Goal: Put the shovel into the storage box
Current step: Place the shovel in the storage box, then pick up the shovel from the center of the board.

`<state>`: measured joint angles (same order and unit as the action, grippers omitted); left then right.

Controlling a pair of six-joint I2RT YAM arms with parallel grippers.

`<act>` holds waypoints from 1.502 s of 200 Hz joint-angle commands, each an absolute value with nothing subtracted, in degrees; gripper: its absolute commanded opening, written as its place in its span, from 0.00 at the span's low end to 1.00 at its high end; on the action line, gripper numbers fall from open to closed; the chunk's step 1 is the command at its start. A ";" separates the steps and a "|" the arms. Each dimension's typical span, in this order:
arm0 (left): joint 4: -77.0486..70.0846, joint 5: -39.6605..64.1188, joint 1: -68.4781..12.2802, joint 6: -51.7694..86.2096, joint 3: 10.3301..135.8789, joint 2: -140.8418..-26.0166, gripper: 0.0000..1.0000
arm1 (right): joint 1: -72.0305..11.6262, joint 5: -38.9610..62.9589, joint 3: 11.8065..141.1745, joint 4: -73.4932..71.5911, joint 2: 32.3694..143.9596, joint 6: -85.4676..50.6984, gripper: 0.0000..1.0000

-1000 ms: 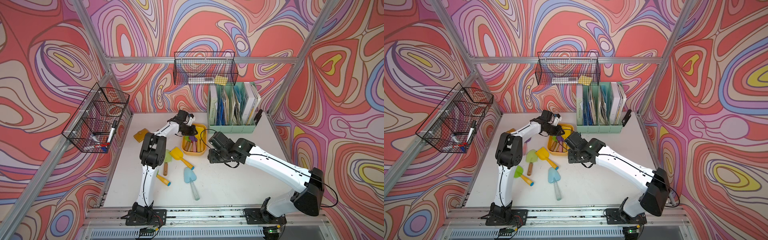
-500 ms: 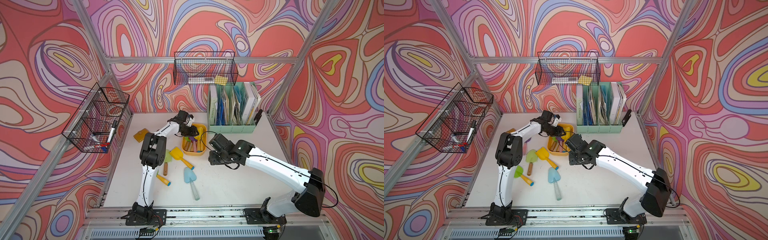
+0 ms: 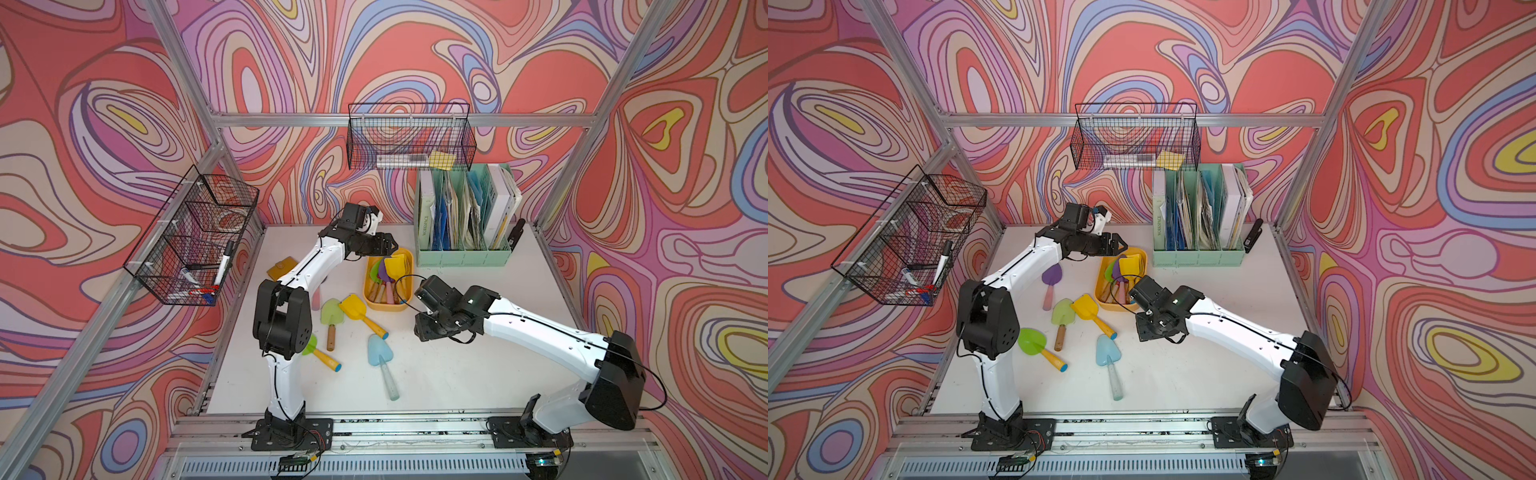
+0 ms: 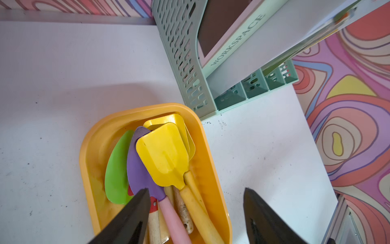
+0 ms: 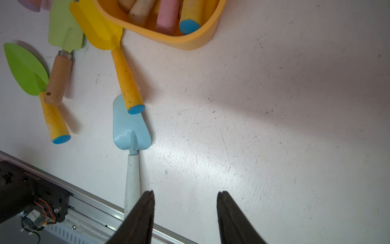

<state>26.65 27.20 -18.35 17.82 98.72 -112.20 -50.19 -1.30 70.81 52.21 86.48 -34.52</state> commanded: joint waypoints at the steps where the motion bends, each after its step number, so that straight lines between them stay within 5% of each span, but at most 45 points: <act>1: 25.29 26.37 -18.18 20.37 94.76 -108.20 0.76 | -52.52 0.00 70.43 51.82 89.19 -33.03 0.50; 141: 35.22 13.22 -18.19 29.61 75.09 -78.14 0.88 | -67.05 2.63 72.19 43.63 102.39 -45.47 0.52; 215: 38.01 11.83 -18.17 29.55 70.80 -71.70 0.89 | -70.90 0.63 73.94 44.03 108.25 -50.22 0.52; 300: 37.36 14.04 -18.19 30.32 70.23 -71.02 0.88 | -71.74 -1.40 74.18 46.01 108.90 -51.67 0.30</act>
<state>36.75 12.97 -18.35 29.91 70.67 -72.31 -71.33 0.32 73.41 45.01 108.47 -50.81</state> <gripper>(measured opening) 0.885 0.314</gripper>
